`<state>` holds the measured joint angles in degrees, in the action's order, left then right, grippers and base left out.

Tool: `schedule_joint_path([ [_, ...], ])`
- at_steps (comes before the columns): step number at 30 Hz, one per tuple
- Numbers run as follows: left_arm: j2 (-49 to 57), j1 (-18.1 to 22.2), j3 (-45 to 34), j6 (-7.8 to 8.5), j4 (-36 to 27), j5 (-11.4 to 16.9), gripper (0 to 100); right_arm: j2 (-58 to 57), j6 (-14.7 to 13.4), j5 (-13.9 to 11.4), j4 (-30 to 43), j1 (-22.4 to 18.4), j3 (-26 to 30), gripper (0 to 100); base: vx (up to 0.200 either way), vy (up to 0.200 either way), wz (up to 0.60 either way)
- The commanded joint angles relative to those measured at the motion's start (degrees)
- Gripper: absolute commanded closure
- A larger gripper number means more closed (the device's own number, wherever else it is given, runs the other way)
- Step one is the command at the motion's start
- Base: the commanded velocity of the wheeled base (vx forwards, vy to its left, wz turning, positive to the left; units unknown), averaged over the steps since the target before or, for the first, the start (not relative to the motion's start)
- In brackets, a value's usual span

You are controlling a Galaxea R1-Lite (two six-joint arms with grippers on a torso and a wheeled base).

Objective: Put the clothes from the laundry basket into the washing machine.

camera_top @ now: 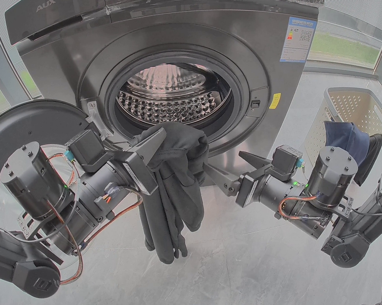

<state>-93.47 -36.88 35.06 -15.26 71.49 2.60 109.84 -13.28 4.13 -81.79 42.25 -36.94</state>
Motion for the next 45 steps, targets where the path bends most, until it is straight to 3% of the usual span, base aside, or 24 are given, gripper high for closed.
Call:
schedule_joint_path([
  [1, 0.39, -0.30, -0.17, -0.12, 0.06, 0.04, 100, 1.17, 0.00, 0.00, 0.05, -1.12, -1.47, 0, 0.000, 0.000, 0.00],
  [16, 0.74, -0.74, -1.22, -0.12, 0.94, 0.04, 100, 10.13, 0.09, -0.62, -3.73, 0.02, -3.40, 0, 0.000, 0.000, 0.00],
  [24, 0.74, -0.83, -1.22, -0.12, 0.94, 0.04, 100, 10.40, 0.18, -0.62, -3.47, -0.77, -8.68, 0, 0.000, 0.000, 0.00],
  [36, 0.74, -1.71, -1.22, -0.12, 1.02, 0.04, 100, 10.49, 0.18, -0.70, -3.47, -0.94, -10.61, 0, 0.000, 0.000, 0.00],
  [45, 0.74, -1.88, -1.31, -0.12, 1.73, 0.22, 100, 14.53, 0.44, -0.88, -2.85, -1.12, -15.27, 0, 0.000, 0.000, 0.00],
])
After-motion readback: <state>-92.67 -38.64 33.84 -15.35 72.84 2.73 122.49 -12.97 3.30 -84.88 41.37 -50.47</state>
